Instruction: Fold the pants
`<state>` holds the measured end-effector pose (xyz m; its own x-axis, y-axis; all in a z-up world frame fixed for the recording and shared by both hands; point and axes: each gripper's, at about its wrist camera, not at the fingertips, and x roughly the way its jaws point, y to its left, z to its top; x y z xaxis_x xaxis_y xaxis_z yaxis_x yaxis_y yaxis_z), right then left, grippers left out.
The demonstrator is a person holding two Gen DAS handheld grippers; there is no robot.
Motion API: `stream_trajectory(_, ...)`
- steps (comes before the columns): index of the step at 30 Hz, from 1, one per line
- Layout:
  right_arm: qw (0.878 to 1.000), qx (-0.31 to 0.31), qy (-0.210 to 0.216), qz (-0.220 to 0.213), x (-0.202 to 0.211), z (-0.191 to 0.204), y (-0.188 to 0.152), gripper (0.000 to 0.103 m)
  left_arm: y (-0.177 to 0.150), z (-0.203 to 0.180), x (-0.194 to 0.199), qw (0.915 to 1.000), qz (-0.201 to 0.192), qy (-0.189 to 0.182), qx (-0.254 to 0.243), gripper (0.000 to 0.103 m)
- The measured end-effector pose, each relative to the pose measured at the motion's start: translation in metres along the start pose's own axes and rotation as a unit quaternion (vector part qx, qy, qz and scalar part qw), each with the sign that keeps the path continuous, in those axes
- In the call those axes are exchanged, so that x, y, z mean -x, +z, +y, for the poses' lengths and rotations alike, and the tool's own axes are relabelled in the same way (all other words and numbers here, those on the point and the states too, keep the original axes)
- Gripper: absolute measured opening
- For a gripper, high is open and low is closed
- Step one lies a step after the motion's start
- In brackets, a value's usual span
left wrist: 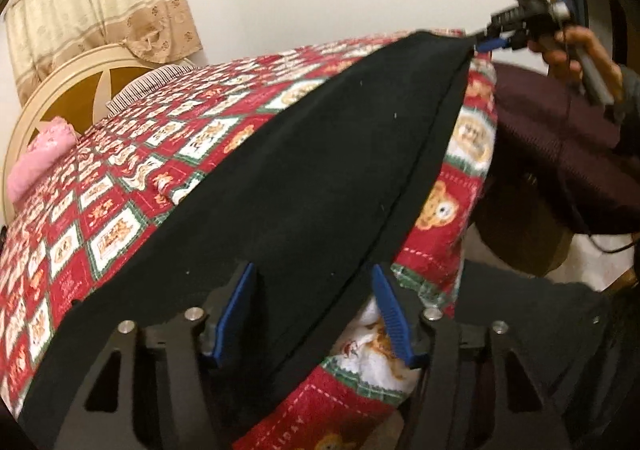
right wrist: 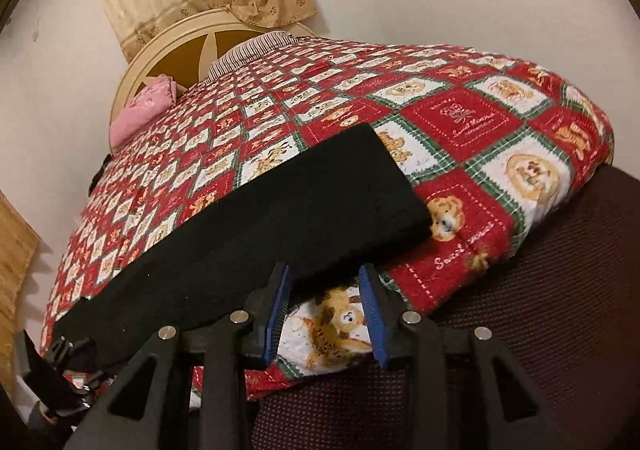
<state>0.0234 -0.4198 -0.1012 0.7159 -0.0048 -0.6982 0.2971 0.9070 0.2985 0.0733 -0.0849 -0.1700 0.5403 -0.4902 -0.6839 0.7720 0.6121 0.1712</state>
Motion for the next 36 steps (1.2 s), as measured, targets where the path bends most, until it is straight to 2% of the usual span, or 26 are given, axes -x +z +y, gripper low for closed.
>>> stream_trajectory(6,1.0,-0.001,0.005,0.0,-0.004,0.002,-0.002,0.038,0.005,0.007,-0.005,0.9997,0.009,-0.012,0.018,0.055)
stream_trajectory(11,1.0,-0.015,-0.001,-0.006,-0.005,-0.004,-0.002,0.038,0.007,0.004,-0.008,0.999,0.022,-0.033,0.021,0.042)
stream_trajectory(12,1.0,-0.025,-0.002,-0.014,-0.003,-0.007,-0.001,0.038,0.007,0.004,-0.007,0.9988,0.022,-0.039,0.021,0.034)
stream_trajectory(13,0.999,-0.036,-0.003,-0.021,0.0,-0.01,0.0,0.038,0.007,0.004,-0.008,0.9985,0.025,-0.042,0.023,0.033)
stream_trajectory(16,0.998,-0.059,-0.008,-0.031,0.006,-0.019,0.003,0.038,0.006,0.011,-0.01,0.9965,0.032,-0.054,0.055,0.033)
stream_trajectory(18,0.997,-0.067,-0.013,-0.031,0.007,-0.023,0.005,0.038,0.006,0.011,-0.012,0.9964,0.032,-0.053,0.058,0.033)
stream_trajectory(20,0.997,-0.077,-0.015,-0.028,0.005,-0.028,0.007,0.038,0.008,0.01,-0.011,0.9962,0.035,-0.056,0.058,0.028)
stream_trajectory(21,0.996,-0.082,-0.014,-0.03,0.004,-0.031,0.009,0.037,0.008,0.012,-0.011,0.9957,0.036,-0.057,0.063,0.016)
stream_trajectory(22,0.996,-0.087,-0.012,-0.032,0.002,-0.034,0.01,0.037,0.009,0.014,-0.011,0.9954,0.037,-0.056,0.069,0.011)
stream_trajectory(24,0.994,-0.097,-0.02,-0.036,-0.001,-0.04,0.014,0.037,0.012,0.02,-0.008,0.9941,0.031,-0.061,0.084,0.008)
stream_trajectory(26,0.994,-0.097,-0.021,-0.037,-0.005,-0.043,0.019,0.03,0.013,0.021,-0.007,0.9938,0.031,-0.065,0.085,0.006)
stream_trajectory(27,0.994,-0.094,-0.027,-0.039,-0.005,-0.043,0.02,0.022,0.013,0.021,-0.006,0.9939,0.029,-0.066,0.084,0.006)
stream_trajectory(29,0.995,-0.084,-0.036,-0.043,-0.004,-0.041,0.024,0.016,0.014,0.021,-0.002,0.993,0.019,-0.081,0.083,0.005)
stream_trajectory(30,0.995,-0.077,-0.036,-0.047,-0.002,-0.039,0.027,0.009,0.014,0.021,0.001,0.9927,0.016,-0.087,0.083,0.005)
stream_trajectory(36,0.995,-0.04,-0.042,-0.076,0.016,-0.024,0.044,0.006,0.017,0.021,0.023,0.9922,-0.01,-0.105,0.066,0.005)
